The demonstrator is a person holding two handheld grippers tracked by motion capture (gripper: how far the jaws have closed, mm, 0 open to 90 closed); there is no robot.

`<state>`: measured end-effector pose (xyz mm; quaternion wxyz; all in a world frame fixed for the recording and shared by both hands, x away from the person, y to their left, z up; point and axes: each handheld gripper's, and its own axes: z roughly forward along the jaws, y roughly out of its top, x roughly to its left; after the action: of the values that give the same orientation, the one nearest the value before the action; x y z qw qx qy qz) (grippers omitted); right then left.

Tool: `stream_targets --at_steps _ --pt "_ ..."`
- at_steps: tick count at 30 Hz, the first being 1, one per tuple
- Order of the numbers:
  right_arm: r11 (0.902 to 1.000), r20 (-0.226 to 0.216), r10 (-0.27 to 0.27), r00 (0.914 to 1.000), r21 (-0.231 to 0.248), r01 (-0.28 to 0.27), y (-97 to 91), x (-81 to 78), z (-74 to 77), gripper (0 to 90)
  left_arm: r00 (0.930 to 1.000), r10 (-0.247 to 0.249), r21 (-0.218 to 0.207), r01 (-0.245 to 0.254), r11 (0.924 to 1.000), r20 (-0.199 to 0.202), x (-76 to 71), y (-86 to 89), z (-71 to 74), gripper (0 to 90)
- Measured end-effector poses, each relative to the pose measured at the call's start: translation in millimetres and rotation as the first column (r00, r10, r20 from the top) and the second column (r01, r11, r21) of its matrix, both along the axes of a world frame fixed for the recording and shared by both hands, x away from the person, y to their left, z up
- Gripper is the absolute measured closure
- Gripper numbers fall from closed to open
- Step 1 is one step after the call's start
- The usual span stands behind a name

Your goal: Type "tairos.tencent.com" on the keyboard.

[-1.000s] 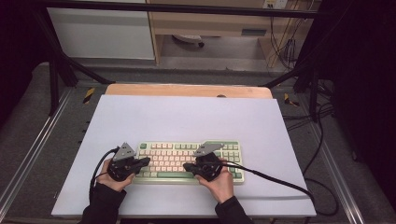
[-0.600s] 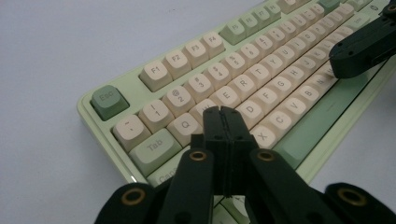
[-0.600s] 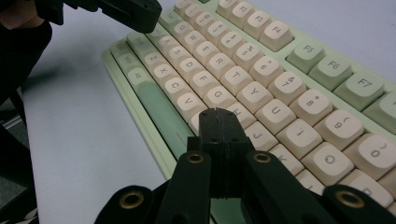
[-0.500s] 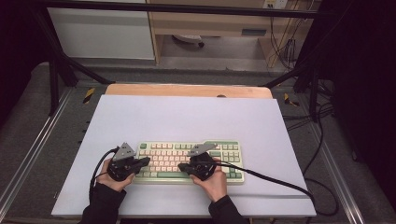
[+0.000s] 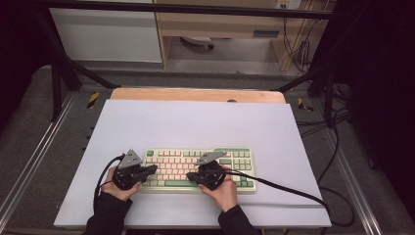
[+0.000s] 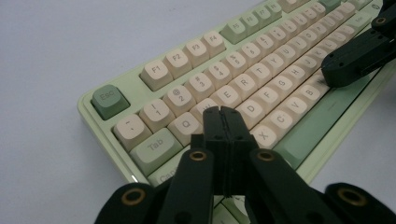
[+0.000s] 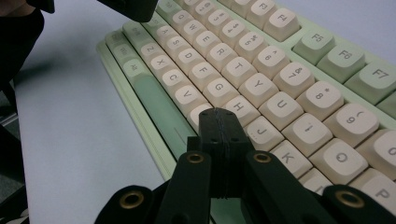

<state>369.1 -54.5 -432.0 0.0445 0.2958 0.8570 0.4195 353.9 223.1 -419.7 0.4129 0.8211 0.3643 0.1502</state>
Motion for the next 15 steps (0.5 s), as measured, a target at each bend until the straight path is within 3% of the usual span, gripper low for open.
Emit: stream_targets --at_steps 7,15 --pt "1.0000 0.000 -0.002 1.0000 -0.007 0.002 -0.5 -0.8 0.9 90.0 1.0000 -0.001 -0.002 0.001 1.0000 0.001 -0.1 0.0 0.2 89.8" --pt "0.9999 0.011 -0.007 0.9999 0.009 0.007 -6.0 -2.1 12.0 90.0 1.0000 -0.001 -0.004 0.001 1.0000 0.004 -0.4 0.6 1.2 89.8"
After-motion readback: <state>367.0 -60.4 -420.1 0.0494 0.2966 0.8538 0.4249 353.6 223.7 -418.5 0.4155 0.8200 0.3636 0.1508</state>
